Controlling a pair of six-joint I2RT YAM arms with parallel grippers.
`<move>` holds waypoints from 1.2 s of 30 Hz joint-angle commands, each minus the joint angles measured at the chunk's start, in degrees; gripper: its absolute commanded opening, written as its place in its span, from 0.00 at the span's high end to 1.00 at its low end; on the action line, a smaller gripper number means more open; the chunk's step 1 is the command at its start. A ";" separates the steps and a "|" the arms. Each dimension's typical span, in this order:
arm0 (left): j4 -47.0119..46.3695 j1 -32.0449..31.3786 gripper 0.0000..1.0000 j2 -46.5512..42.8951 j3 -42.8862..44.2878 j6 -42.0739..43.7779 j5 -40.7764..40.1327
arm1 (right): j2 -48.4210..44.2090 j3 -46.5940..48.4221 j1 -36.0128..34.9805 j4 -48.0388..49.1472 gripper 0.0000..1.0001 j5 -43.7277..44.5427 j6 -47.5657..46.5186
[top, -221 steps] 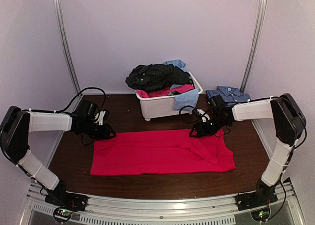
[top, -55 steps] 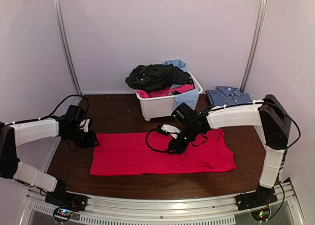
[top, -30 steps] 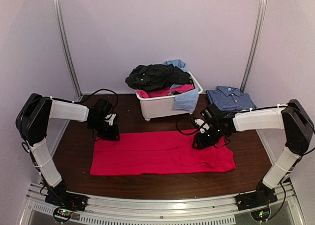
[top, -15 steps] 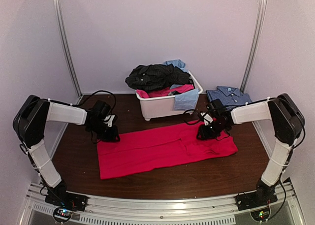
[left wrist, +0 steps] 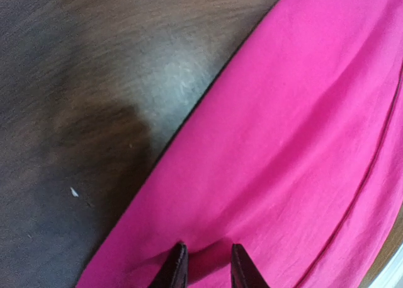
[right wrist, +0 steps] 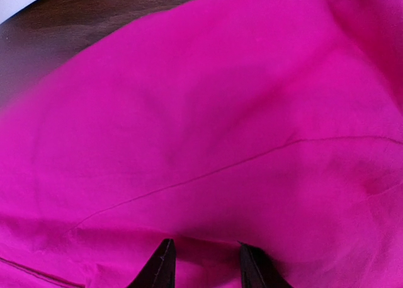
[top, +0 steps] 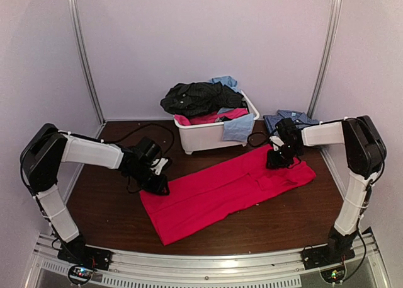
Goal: Fold and stack the mixed laundry pile
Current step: Rotate the rectangle-folded T-shirt at the center of the board.
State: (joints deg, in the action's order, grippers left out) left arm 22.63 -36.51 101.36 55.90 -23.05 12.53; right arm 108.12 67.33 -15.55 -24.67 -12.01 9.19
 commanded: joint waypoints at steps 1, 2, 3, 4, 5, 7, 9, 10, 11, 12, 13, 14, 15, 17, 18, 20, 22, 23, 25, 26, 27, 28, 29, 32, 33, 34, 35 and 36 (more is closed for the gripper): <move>5.84 -2.65 0.74 0.08 -3.74 0.07 0.09 | -0.85 -1.13 0.81 -4.73 0.63 -1.59 -1.35; 5.94 -3.02 0.74 -0.05 -3.63 0.10 0.25 | -3.11 -2.26 0.55 -4.09 0.63 -3.12 -1.00; 5.94 -3.07 0.74 -0.29 -3.61 0.25 0.81 | -5.68 -3.45 0.38 -3.36 0.63 -4.76 -0.73; 6.19 -3.12 0.74 -0.55 -3.62 0.39 0.95 | -8.19 -4.72 0.47 -2.85 0.62 -5.30 -0.16; 6.91 -3.10 0.73 -0.89 -3.53 0.72 0.18 | -10.65 -5.58 0.55 -2.88 0.62 -4.72 0.20; 8.84 -3.04 0.71 -1.65 -3.60 0.96 -2.47 | -14.20 -6.26 0.80 -4.90 0.61 -2.50 0.51; 9.86 -2.56 0.69 -2.15 -4.29 0.99 -4.43 | -16.93 -7.27 1.36 -6.09 0.61 -0.65 1.21; 10.22 -1.96 0.69 -2.21 -4.79 0.65 -5.47 | -18.22 -8.01 1.78 -6.17 0.61 -0.50 1.71; 10.42 -1.07 0.68 -2.36 -5.32 0.16 -6.31 | -19.15 -8.87 2.54 -6.04 0.61 -0.73 2.31; 10.15 0.01 0.68 -2.62 -6.04 -0.27 -6.75 | -19.94 -9.80 3.36 -5.47 0.60 -1.21 2.91; 9.59 1.09 0.68 -3.00 -6.80 -0.55 -6.81 | -20.35 -10.64 4.31 -4.89 0.60 -1.99 3.32; 9.34 2.11 0.68 -3.39 -7.17 -0.85 -7.10 | -20.50 -11.32 5.31 -4.53 0.60 -2.85 3.56; 9.30 2.79 0.67 -3.77 -7.17 -0.93 -7.46 | -20.23 -11.68 6.09 -4.30 0.60 -3.46 3.63; 9.78 3.34 0.65 -4.26 -6.71 -0.95 -8.67 | -19.39 -11.95 6.51 -3.85 0.61 -5.09 3.36; 10.14 3.37 0.65 -4.44 -6.45 -0.95 -9.31 | -18.83 -12.03 6.52 -3.61 0.62 -6.63 3.11; 10.13 3.38 0.65 -4.78 -6.23 -0.86 -9.18 | -18.02 -12.43 6.43 -2.80 0.64 -10.21 3.24; 9.94 3.38 0.64 -4.75 -6.16 -0.81 -8.17 | -17.79 -13.59 6.05 -1.29 0.64 -13.09 3.83; 9.78 3.38 0.64 -4.69 -6.11 -0.85 -7.95 | -17.44 -14.23 5.79 -0.71 0.64 -14.04 4.13; 8.89 3.38 0.64 -5.29 -6.63 -0.81 -6.72 | -16.27 -15.76 5.54 -0.19 0.65 -13.81 4.32; 8.43 3.38 0.64 -5.57 -6.92 -0.79 -6.01 | -15.59 -16.28 5.53 0.06 0.65 -12.61 4.53; 8.31 3.38 0.64 -5.64 -7.11 -0.59 -5.50 | -14.71 -16.50 5.53 0.13 0.66 -11.36 4.75; 8.36 3.33 0.64 -5.57 -7.11 -0.33 -5.21 | -13.81 -16.57 5.60 0.25 0.66 -10.24 4.97; 8.29 3.29 0.64 -5.50 -7.16 0.02 -4.80 | -12.82 -16.57 5.73 0.73 0.68 -8.51 5.28; 8.36 2.24 0.65 -5.01 -7.16 0.45 -3.25 | -8.77 -14.93 6.03 -0.22 0.71 -1.78 5.47; 8.31 1.54 0.65 -4.77 -7.14 0.44 -2.58 | -7.59 -14.03 6.06 -0.74 0.72 -0.05 5.30; 8.35 0.50 0.66 -4.51 -7.19 0.46 -2.09 | -6.82 -13.20 6.06 -1.00 0.72 1.53 5.23; 8.39 -0.45 0.66 -4.24 -7.29 0.42 -1.81 | -5.75 -12.15 6.10 -1.31 0.72 2.52 4.95; 8.51 -1.36 0.66 -4.02 -7.48 0.32 -1.65 | -4.89 -10.90 6.17 -1.82 0.73 3.25 4.76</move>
State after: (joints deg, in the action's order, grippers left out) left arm 26.98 -34.52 95.29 50.83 -23.16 8.29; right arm 98.24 54.28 -9.61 -24.95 -18.00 13.93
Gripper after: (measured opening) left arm 0.344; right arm 0.277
